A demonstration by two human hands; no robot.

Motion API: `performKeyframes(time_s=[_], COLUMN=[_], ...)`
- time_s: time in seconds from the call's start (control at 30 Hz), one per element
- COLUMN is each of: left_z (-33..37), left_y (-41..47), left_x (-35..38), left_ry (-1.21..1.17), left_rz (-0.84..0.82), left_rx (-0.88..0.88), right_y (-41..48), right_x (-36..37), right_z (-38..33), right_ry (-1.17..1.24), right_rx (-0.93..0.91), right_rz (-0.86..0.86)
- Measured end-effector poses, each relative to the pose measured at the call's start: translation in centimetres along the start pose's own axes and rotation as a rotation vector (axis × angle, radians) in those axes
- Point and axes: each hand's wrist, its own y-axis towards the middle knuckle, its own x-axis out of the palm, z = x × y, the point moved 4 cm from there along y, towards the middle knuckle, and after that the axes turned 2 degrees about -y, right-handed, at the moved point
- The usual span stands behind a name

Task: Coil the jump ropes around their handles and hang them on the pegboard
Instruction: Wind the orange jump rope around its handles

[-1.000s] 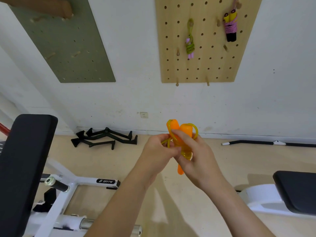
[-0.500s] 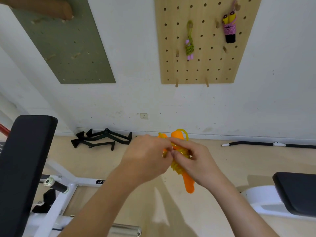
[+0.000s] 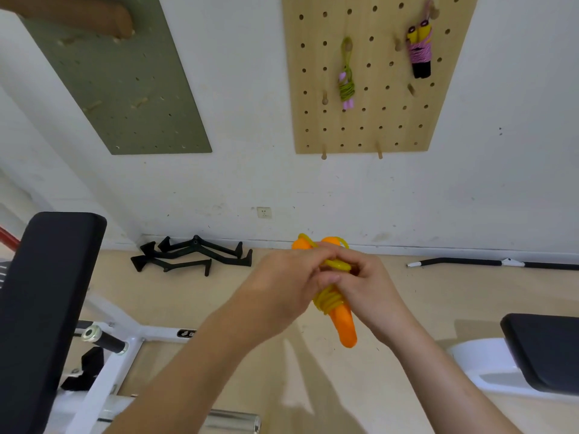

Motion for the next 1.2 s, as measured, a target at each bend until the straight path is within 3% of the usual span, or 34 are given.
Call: performKeyframes(time_s=[0.1, 0.17, 0.3, 0.37, 0.5, 0.73, 0.87, 1.03, 1.2], left_z=[0.5, 0.5, -0.4, -0.6, -1.3, -2.3, -3.7, -4.2, -4.9], left_y=[-0.4, -0.3, 0.3, 0.5, 0.3, -0.2, -0.7, -0.5, 0.2], left_x=[1.3, 1.2, -0.5, -1.0, -0.8, -0.5, -1.0, -1.7, -2.2], left_ry=[0.526, 0.601, 0.094, -0.071, -0.153, -0.275, -0.449, -0.222, 0.074], left_rz=[0.046, 0.079, -0.053, -0.022, 0.098, 0.36, 0.52, 0.542, 0.5], left_rx=[0.228, 0.248, 0.117, 0.078, -0.008, 0.093, -0.012, 0.01, -0.025], right_y=[0.2, 0.2, 0.2, 0.3, 0.8, 1.1, 1.4, 1.8, 1.6], right_x=[-0.2, -0.1, 0.2, 0.1, -0.5, -0.3, 0.1, 0.7, 2.0], right_z=[0.5, 0.8, 0.5, 0.2, -0.2, -0.3, -0.6, -0.3, 0.1], right_ry=[0.004, -0.073, -0.163, -0.199, -0.172, -0.011, 0.033, 0.127, 0.048], right_rx=[0.051, 0.035, -0.03, -0.066, -0.072, -0.037, -0.049, -0.028, -0.032], right_rz=[0.008, -0.037, -0.112, -0.109, -0.082, -0.071, -0.053, 0.029, 0.011])
